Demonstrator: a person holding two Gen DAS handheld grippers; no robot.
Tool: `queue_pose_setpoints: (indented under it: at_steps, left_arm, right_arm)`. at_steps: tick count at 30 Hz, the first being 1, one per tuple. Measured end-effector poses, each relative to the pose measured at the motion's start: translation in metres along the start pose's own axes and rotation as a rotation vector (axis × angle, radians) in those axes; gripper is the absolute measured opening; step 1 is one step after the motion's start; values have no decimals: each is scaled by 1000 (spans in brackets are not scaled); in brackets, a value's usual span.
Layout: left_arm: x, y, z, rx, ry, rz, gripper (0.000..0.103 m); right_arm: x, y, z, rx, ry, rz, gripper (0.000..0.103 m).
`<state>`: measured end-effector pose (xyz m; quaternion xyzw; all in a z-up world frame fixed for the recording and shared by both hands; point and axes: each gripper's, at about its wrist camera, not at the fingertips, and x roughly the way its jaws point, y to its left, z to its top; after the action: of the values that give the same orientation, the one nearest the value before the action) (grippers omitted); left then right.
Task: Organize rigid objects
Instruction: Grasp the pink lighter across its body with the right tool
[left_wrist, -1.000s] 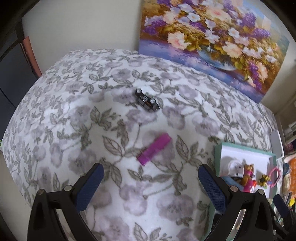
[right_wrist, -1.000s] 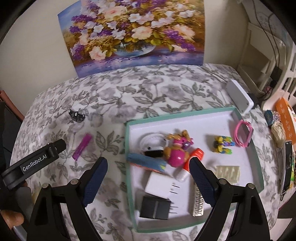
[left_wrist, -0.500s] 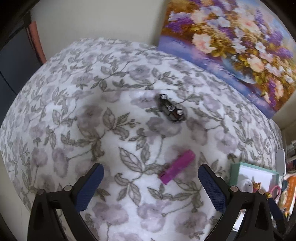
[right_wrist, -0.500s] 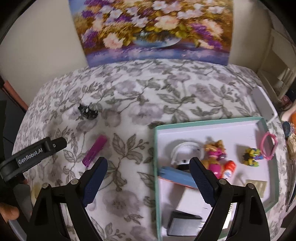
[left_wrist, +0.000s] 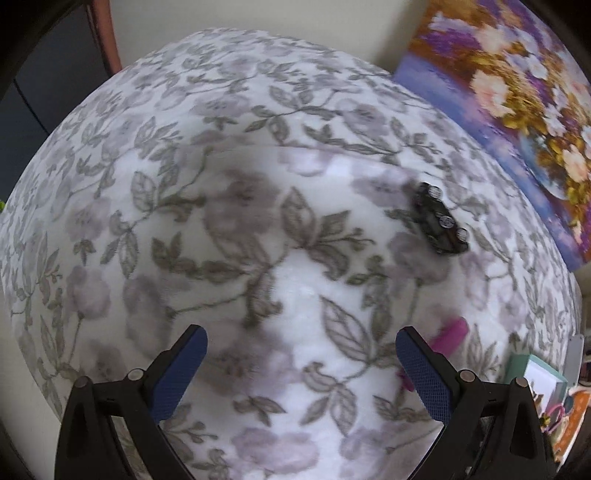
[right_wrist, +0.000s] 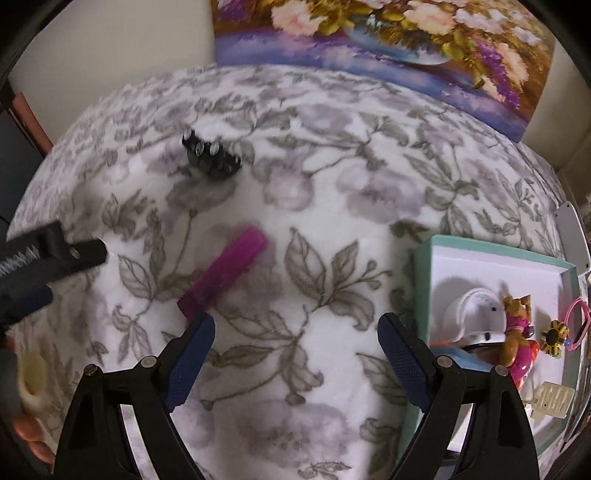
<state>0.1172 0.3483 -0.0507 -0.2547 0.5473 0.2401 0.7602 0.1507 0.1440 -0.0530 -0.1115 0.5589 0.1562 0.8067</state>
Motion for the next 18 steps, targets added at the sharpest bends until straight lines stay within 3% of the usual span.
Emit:
queue_pose_setpoints:
  at_steps: [9,18]
  left_arm:
    - [3,10,6,-20,7,-17,103]
    - [4,17,9,-39,8,-27,103]
  right_arm:
    - [14,10,-4,-28,24,-52,90]
    - [25,27,0,-51,6,-43,90]
